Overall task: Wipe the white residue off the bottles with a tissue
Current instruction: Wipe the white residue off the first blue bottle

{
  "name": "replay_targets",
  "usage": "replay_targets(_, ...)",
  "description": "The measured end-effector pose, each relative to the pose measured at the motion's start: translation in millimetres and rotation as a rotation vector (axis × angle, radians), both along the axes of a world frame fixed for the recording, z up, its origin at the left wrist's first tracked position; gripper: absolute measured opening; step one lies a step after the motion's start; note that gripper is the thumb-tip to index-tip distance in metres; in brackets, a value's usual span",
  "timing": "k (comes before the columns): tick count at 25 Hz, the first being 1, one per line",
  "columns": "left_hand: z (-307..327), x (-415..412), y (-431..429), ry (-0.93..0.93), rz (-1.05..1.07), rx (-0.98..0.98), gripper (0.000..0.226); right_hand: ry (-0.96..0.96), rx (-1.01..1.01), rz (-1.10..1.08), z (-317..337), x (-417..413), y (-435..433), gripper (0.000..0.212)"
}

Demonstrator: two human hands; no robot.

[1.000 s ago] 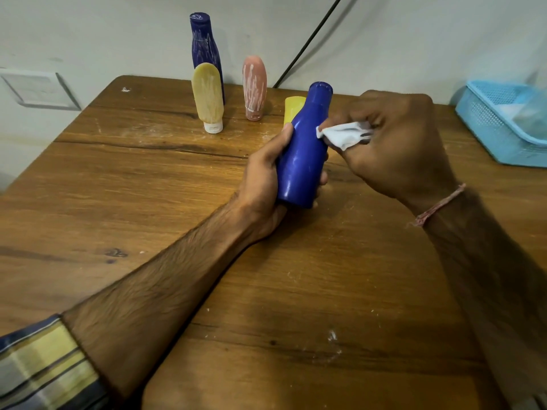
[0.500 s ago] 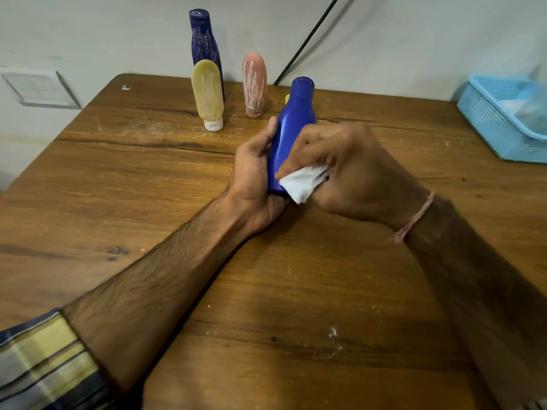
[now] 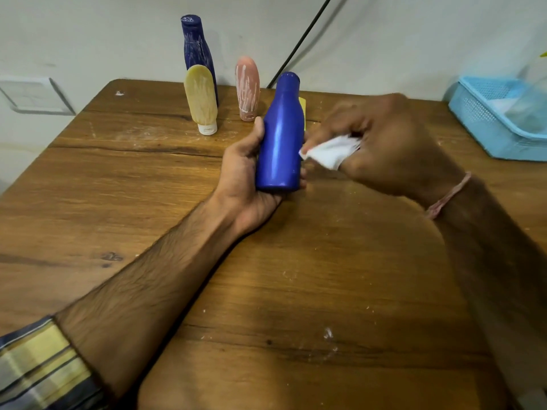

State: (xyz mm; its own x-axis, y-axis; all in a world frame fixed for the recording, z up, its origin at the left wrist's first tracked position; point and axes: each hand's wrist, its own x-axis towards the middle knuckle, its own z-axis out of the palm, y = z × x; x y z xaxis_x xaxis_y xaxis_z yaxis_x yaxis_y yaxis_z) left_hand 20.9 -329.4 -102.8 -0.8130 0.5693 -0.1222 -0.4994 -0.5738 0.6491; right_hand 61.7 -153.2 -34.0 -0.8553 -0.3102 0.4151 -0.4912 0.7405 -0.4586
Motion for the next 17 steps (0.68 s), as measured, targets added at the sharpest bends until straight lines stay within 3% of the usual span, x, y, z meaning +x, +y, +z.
replay_targets(3,0,-4,-6,-0.037,-0.119,0.055,0.060,0.117,-0.155,-0.161,11,-1,16,0.018)
replay_targets(9,1,0,-6,-0.053,-0.165,0.088,0.059,0.119,-0.302,-0.289,6,-1,9,0.015)
replay_targets(17,2,5,-5,0.013,-0.171,-0.045,0.060,0.258,-0.240,-0.216,-6,0,-15,0.021)
